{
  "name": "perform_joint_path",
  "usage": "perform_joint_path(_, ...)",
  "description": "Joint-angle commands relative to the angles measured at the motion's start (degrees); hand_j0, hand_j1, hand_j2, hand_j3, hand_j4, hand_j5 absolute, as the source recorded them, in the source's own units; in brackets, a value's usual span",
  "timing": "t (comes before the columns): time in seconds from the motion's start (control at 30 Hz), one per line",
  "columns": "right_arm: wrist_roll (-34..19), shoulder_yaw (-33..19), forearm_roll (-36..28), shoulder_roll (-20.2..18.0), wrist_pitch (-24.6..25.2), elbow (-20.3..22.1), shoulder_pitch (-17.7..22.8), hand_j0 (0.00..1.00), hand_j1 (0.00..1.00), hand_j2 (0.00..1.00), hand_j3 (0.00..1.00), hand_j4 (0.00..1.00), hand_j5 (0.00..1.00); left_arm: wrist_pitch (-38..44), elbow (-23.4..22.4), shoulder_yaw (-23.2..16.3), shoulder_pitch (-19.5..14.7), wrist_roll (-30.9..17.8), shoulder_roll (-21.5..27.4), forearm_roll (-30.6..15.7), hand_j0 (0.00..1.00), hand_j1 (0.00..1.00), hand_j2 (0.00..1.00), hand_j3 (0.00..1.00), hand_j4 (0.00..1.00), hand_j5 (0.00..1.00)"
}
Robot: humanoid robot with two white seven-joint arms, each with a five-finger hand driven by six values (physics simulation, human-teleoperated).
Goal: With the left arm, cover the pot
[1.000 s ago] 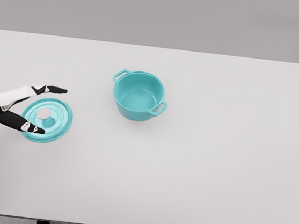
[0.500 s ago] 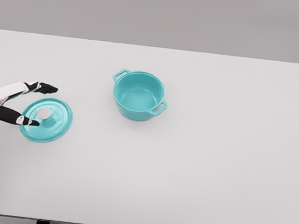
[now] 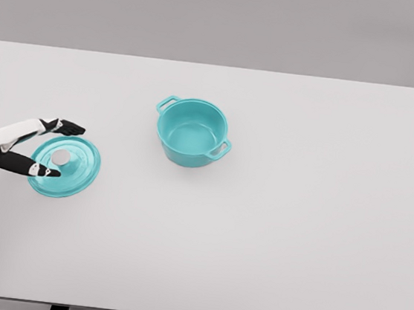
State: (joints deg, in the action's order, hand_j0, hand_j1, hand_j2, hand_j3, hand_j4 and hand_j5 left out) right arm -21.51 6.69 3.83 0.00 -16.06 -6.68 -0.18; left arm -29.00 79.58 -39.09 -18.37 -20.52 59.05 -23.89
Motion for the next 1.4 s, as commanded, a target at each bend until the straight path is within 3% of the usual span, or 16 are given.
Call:
perform_joint_path(0.0, 0.0, 0.0, 0.0, 0.0, 0.0, 0.0, 0.0, 1.0, 1.0, 1.0, 1.0, 1.0, 1.0, 0.2, -0.2, -0.2, 0.0, 0.0, -0.3, -0.3, 0.81, 0.81, 0.81, 0.81, 0.81, 0.81)
perform_joint_path(1.37, 0.0, 0.0, 0.0, 0.0, 0.0, 0.0, 0.0, 1.0, 1.0, 1.0, 1.0, 1.0, 1.0, -0.2, -1.5, -0.3, 0.2, 0.0, -0.3, -0.5, 0.76, 0.76, 0.76, 0.76, 0.76, 0.76)
